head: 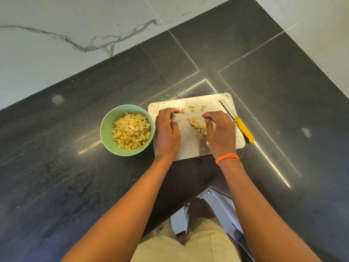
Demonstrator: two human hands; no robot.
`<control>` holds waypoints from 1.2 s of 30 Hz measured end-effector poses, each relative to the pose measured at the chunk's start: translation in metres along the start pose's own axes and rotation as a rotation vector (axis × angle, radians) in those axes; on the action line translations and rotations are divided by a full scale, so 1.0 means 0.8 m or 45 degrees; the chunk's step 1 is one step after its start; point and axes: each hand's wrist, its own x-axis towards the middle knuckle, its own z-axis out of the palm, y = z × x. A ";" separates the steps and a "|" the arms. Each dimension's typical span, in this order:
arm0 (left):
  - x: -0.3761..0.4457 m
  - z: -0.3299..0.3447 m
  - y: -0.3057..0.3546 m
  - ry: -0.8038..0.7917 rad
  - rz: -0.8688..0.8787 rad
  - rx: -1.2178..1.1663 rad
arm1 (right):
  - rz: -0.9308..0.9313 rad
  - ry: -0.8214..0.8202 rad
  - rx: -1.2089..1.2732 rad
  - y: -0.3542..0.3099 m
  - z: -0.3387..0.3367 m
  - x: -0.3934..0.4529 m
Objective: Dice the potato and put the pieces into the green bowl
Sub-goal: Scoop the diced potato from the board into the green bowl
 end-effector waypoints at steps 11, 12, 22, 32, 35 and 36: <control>-0.005 0.005 -0.008 -0.033 0.110 0.150 | 0.627 0.118 -0.203 -0.020 0.014 -0.056; -0.005 0.005 -0.008 -0.038 0.109 0.147 | 0.653 0.116 -0.176 -0.027 0.018 -0.052; -0.006 0.003 -0.010 -0.048 0.123 0.150 | 0.564 0.319 0.060 -0.008 0.012 -0.011; -0.007 0.002 -0.009 -0.062 0.140 0.163 | 0.466 0.174 -0.064 -0.029 0.037 -0.011; -0.007 0.001 -0.008 -0.063 0.132 0.168 | 0.499 0.321 -0.068 -0.010 0.025 0.009; -0.007 0.001 -0.007 -0.058 0.133 0.171 | 0.512 0.346 -0.095 -0.004 0.023 0.014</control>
